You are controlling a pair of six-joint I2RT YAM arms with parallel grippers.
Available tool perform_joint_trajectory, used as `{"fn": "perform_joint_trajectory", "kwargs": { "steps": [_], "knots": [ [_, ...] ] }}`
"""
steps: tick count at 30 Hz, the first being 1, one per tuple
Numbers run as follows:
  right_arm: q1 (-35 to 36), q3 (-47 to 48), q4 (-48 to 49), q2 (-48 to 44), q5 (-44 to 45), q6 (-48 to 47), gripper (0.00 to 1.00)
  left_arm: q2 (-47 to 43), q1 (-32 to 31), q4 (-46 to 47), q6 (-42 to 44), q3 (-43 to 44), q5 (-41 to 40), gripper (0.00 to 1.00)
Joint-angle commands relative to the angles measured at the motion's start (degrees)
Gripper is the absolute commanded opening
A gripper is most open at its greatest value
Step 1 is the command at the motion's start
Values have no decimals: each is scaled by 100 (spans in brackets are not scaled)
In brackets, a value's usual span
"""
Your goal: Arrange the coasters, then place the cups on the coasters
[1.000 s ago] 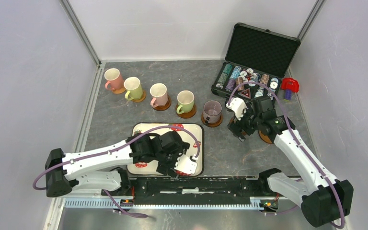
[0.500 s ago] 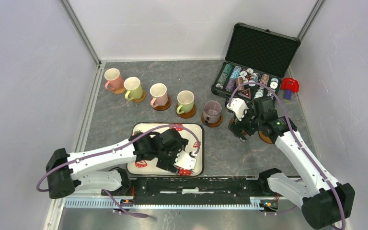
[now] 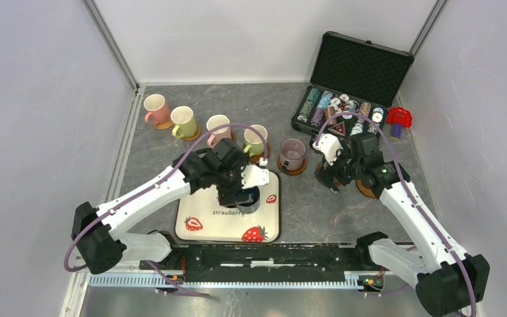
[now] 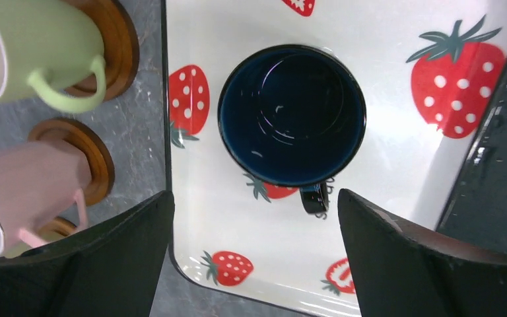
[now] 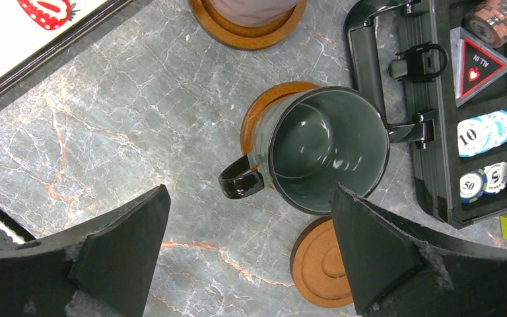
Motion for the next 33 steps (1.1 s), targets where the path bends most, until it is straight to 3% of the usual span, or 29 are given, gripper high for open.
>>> {"fn": "perform_joint_trajectory", "kwargs": {
  "steps": [1,6,12,22,25,33],
  "knots": [
    [-3,14,314,-135,71,53,98,-59,399,-1090,-809,522,794,97],
    [-11,107,666,-277,-75,455,98,10,418,-1449,-1010,231,718,93],
    [-33,539,994,-129,-158,952,98,112,417,-654,-1299,-259,343,89],
    [-404,1008,1250,260,-112,1730,98,26,418,1598,-2281,-1296,64,65],
    [-552,1072,1325,323,-44,1760,98,-40,417,1910,-2349,-1552,77,51],
    [-800,1050,1357,262,-104,1792,98,-400,419,2134,-2375,-1793,260,36]
  ]
}}
